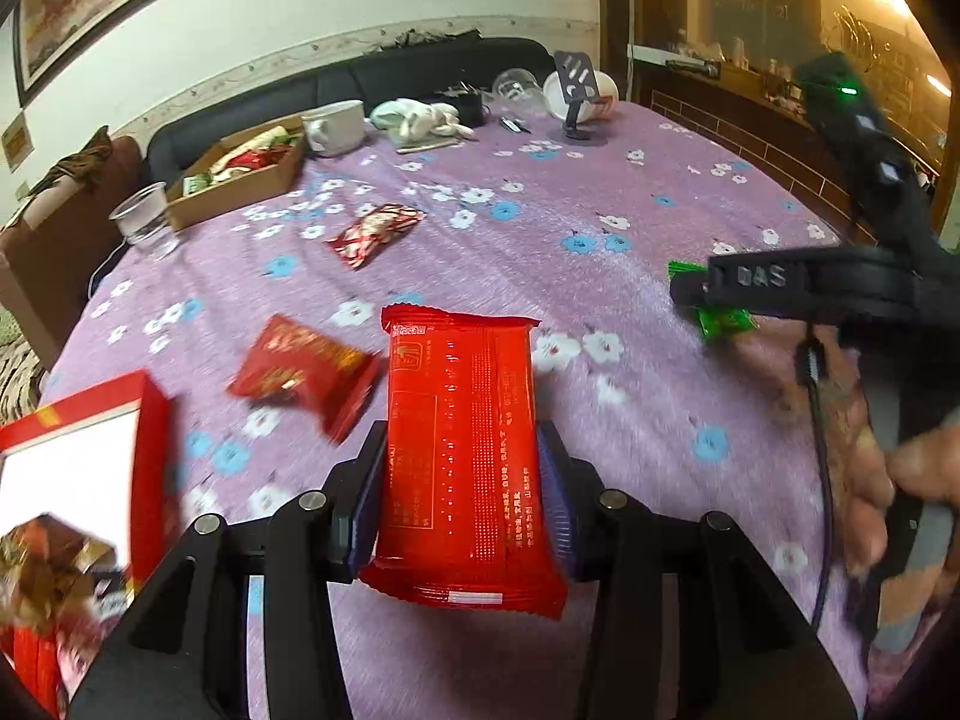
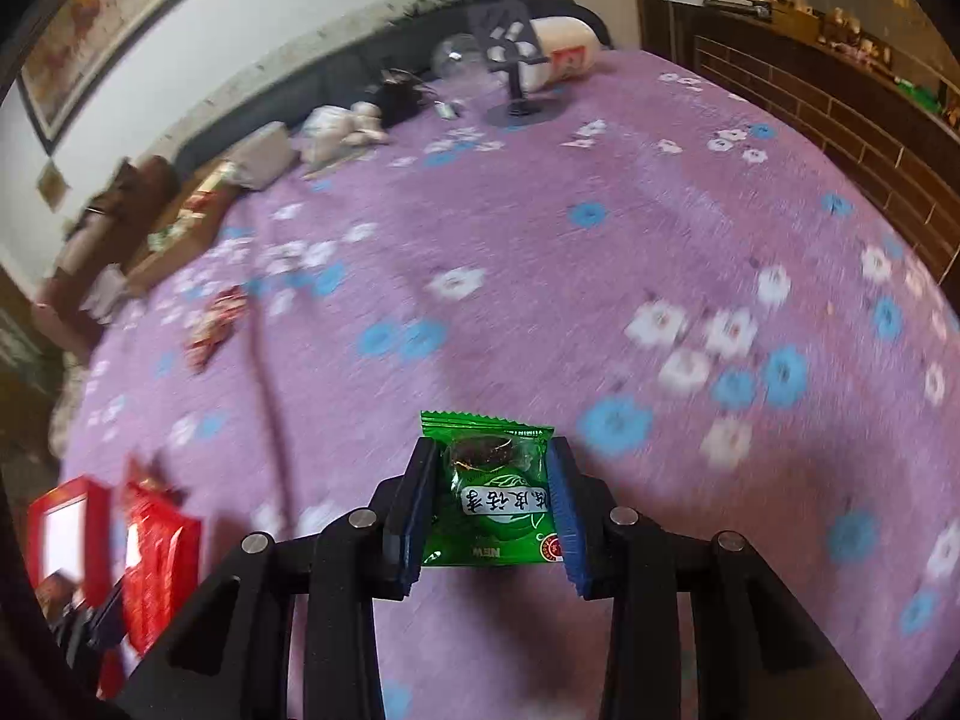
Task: Organize snacks
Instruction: 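Carry the red packet and green packet to the tray with both grippers, then release the red packet with the left gripper while the right releases the green packet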
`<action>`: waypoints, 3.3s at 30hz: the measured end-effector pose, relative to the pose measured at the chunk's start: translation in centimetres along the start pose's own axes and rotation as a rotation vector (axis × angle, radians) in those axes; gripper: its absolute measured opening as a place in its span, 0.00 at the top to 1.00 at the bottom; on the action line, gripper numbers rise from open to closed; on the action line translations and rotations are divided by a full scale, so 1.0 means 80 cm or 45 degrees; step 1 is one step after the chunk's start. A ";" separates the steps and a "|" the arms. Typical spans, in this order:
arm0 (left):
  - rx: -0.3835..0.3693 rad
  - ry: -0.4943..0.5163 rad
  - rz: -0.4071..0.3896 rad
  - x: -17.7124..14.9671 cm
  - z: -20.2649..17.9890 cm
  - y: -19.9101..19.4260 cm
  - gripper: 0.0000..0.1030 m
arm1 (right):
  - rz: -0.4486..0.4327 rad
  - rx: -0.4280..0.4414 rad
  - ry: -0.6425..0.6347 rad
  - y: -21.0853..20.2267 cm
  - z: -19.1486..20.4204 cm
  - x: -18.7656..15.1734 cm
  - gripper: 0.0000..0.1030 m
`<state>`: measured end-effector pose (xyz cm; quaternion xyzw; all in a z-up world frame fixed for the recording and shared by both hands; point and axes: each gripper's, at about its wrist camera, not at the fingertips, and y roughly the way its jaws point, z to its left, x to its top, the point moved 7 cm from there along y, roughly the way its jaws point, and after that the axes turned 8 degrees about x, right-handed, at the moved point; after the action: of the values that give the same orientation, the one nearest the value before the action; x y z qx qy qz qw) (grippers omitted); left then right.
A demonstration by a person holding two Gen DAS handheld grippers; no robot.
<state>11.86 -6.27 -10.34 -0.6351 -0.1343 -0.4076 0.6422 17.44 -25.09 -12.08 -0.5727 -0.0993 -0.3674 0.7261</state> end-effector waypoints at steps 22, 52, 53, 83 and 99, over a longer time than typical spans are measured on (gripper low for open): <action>0.051 -0.159 -0.104 -0.054 0.079 -0.080 0.57 | -0.008 0.146 -0.273 -0.070 0.138 -0.107 0.64; 0.148 -0.388 -0.188 -0.091 0.206 -0.125 0.57 | 0.013 0.261 -0.534 -0.069 0.303 -0.152 0.64; 0.153 -0.395 -0.188 -0.093 0.210 -0.125 0.57 | 0.016 0.268 -0.541 -0.068 0.310 -0.154 0.64; 0.325 -0.611 -0.151 -0.138 0.325 -0.116 0.57 | 0.107 0.353 -0.700 -0.030 0.413 -0.199 0.64; 0.408 -0.644 -0.068 -0.155 0.351 -0.096 0.53 | 0.160 0.409 -0.710 -0.002 0.435 -0.203 0.61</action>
<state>8.42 25.15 -9.06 -0.6031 -0.3692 -0.2268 0.6697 15.41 13.21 -9.82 -0.5342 -0.3154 -0.1304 0.7734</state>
